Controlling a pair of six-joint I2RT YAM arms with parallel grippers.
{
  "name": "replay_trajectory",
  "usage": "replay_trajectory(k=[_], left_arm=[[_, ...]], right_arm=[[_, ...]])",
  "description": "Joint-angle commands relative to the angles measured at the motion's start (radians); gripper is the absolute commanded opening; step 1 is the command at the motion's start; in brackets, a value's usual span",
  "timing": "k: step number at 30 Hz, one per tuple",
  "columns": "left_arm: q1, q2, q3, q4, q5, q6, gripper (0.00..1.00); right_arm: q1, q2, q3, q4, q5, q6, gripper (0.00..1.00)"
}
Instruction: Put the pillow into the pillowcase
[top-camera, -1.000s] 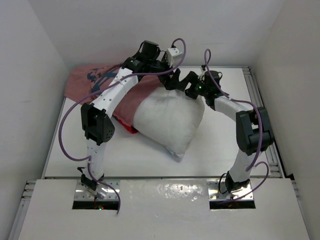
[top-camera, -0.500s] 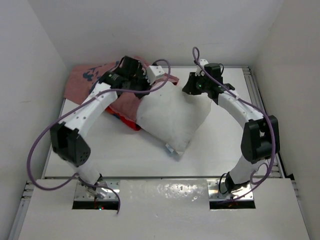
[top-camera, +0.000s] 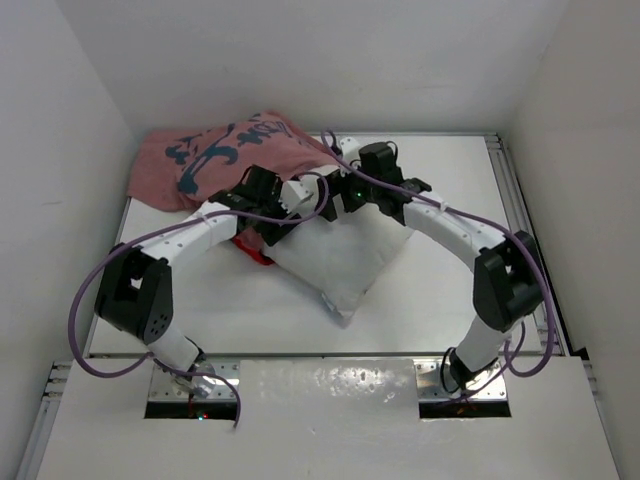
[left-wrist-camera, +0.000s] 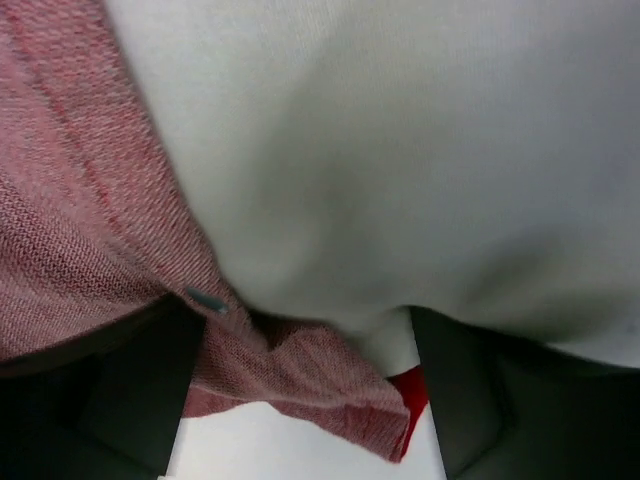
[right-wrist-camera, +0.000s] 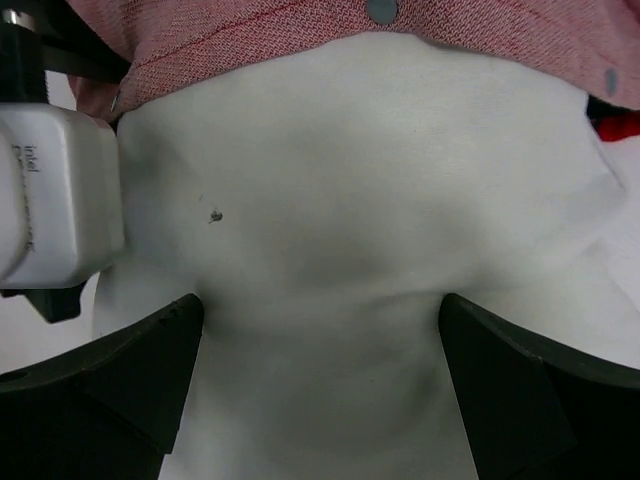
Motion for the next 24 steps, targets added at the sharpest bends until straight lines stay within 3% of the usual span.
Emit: replay_trajectory(k=[1, 3, 4, 5, 6, 9, 11, 12, 15, 16, 20, 22, 24], left_arm=[[0.022, 0.001, -0.069, 0.100, -0.062, 0.048, 0.66], [0.025, -0.005, -0.079, 0.101, -0.046, 0.058, 0.42], [0.027, -0.007, -0.076, 0.095, -0.037, 0.060, 0.14], [0.025, -0.010, -0.068, 0.088, -0.026, 0.065, 0.03], [0.019, -0.013, -0.051, 0.074, -0.003, 0.086, 0.00], [0.013, -0.022, -0.008, -0.012, 0.059, 0.137, 0.00], [0.010, -0.027, 0.061, -0.110, 0.122, 0.154, 0.00], [0.008, -0.025, 0.087, -0.147, 0.145, 0.173, 0.00], [-0.010, -0.028, 0.174, -0.253, 0.196, 0.213, 0.09], [-0.013, -0.028, 0.180, -0.265, 0.190, 0.220, 0.20], [0.034, -0.043, 0.083, -0.268, 0.153, 0.302, 0.30], [0.086, -0.057, 0.008, -0.245, 0.156, 0.344, 0.49], [0.112, -0.076, -0.091, -0.183, 0.120, 0.352, 0.62]], right_arm=[[0.017, 0.071, 0.042, 0.000, -0.029, 0.020, 0.99], [0.018, 0.110, 0.050, -0.004, -0.017, 0.055, 0.99], [0.018, 0.148, 0.057, -0.014, -0.009, 0.066, 0.99], [0.018, 0.168, 0.060, -0.017, 0.000, 0.077, 0.99], [0.018, 0.184, 0.063, -0.017, -0.009, 0.088, 0.99], [0.018, 0.216, 0.086, -0.021, -0.091, 0.088, 0.97], [0.023, 0.221, 0.099, -0.012, -0.154, 0.072, 0.87], [0.026, 0.222, 0.105, -0.008, -0.180, 0.071, 0.58], [0.023, 0.233, 0.132, 0.009, -0.227, 0.117, 0.00], [0.017, 0.231, 0.128, 0.044, -0.221, 0.131, 0.00], [-0.015, 0.207, 0.102, 0.127, -0.233, 0.209, 0.00], [-0.029, 0.196, 0.083, 0.141, -0.230, 0.212, 0.00], [-0.031, 0.187, 0.077, 0.135, -0.230, 0.201, 0.00]])
